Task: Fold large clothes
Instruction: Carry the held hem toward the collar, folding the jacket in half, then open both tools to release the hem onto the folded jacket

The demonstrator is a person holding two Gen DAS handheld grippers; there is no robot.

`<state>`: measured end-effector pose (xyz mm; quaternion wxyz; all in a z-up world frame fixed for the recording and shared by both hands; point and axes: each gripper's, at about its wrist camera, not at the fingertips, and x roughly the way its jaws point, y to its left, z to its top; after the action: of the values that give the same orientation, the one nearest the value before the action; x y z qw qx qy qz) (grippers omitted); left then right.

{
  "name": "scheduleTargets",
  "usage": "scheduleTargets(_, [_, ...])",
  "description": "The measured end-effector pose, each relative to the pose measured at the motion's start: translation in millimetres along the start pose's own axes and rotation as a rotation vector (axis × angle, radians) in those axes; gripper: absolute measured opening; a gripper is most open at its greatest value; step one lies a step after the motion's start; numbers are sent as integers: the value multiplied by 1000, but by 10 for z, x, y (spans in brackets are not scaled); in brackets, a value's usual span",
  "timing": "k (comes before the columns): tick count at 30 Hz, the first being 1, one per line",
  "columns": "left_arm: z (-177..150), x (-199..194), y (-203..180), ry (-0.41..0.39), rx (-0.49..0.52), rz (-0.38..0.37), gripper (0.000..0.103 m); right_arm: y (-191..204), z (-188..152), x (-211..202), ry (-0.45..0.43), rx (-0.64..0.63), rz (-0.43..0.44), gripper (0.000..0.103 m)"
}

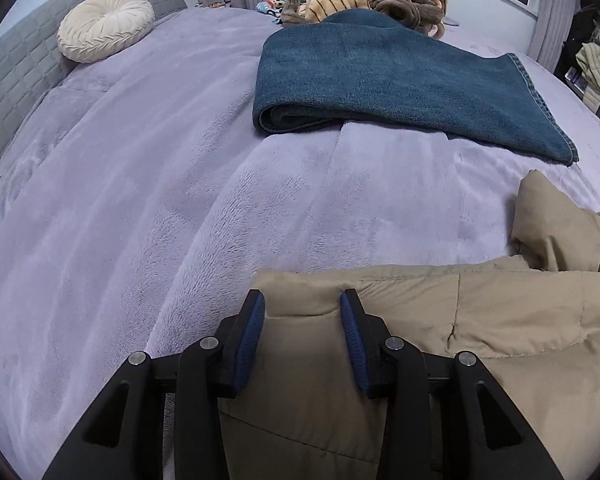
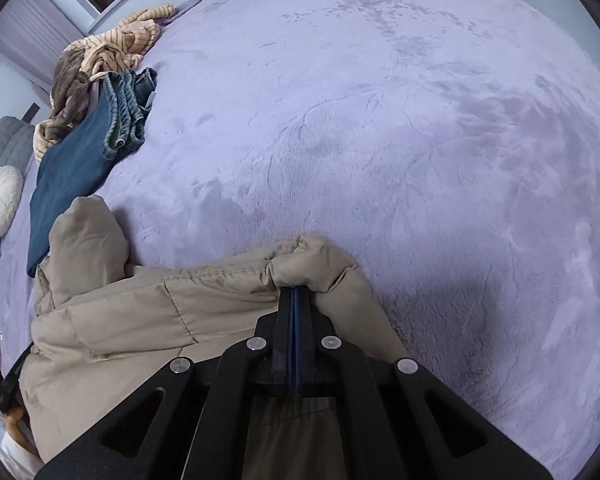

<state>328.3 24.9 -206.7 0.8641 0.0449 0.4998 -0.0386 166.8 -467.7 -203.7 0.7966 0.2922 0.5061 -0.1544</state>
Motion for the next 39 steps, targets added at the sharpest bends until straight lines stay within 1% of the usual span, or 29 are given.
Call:
scheduleTargets(3, [17, -92, 27, -1, -11, -3, 42, 46, 13, -4, 3, -10, -14, 0])
scheduleTargets(4, [23, -142, 37, -4, -13, -2, 42, 47, 17, -70, 1, 1, -2, 4])
scheduleTargets(5, [17, -212, 56, -7, -14, 2, 43, 58, 24, -143, -6, 9, 1, 5])
scheduleTargets(6, [5, -289, 62, -8, -13, 3, 45, 60, 19, -214, -15, 11, 3, 10])
scheduleTargets(7, [-18, -365, 61, -10, -12, 2, 52, 80, 14, -275, -21, 11, 9, 20])
scheduleTargets(8, [-29, -434, 63, -15, -9, 0, 61, 90, -14, -370, -30, 14, 25, 27])
scheduleTargets(9, [-55, -515, 62, -23, -3, -2, 66, 95, -49, -452, -37, 16, 42, 41])
scheduleTargets(10, [-79, -576, 57, -28, 1, -4, 69, 110, -90, -530, -45, 17, 55, 49])
scheduleTargets(14, [-203, -749, 32, 0, 13, -21, 69, 194, -302, -780, -57, 11, 87, 55])
scheduleTargets(16, [-283, -823, 37, 9, -1, -26, 69, 207, -430, -868, -52, 17, 105, 61])
scheduleTargets(21, [-456, -983, 51, 28, -36, -53, 69, 239, -656, -970, -31, 31, 132, 64])
scheduleTargets(22, [-491, -1018, 46, 31, -35, -55, 71, 230, -703, -991, -26, 37, 134, 64])
scheduleTargets(23, [-521, -1048, 38, 36, -32, -51, 91, 226, -745, -1011, -23, 43, 137, 65])
scheduleTargets(24, [-548, -1084, 30, 36, -31, -47, 101, 220, -777, -1032, -20, 47, 140, 66])
scheduleTargets(25, [-588, -1146, 26, 21, -32, -45, 103, 215, -811, -1051, -17, 51, 143, 67])
scheduleTargets(26, [-615, -1186, 12, 19, -26, -55, 103, 214, -854, -1079, -14, 53, 146, 68])
scheduleTargets(30, [-755, -1289, -27, 52, -21, -82, 103, 205, -985, -1169, -5, 59, 154, 69])
scheduleTargets(33, [-854, -1387, -60, 68, -13, -90, 103, 198, -1097, -1239, 0, 68, 163, 73])
scheduleTargets(35, [-929, -1459, -77, 76, -9, -93, 103, 199, -1194, -1298, 5, 74, 171, 78])
scheduleTargets(39, [-1121, -1547, -97, 117, 3, -103, 103, 177, -1411, -1400, 22, 93, 189, 80])
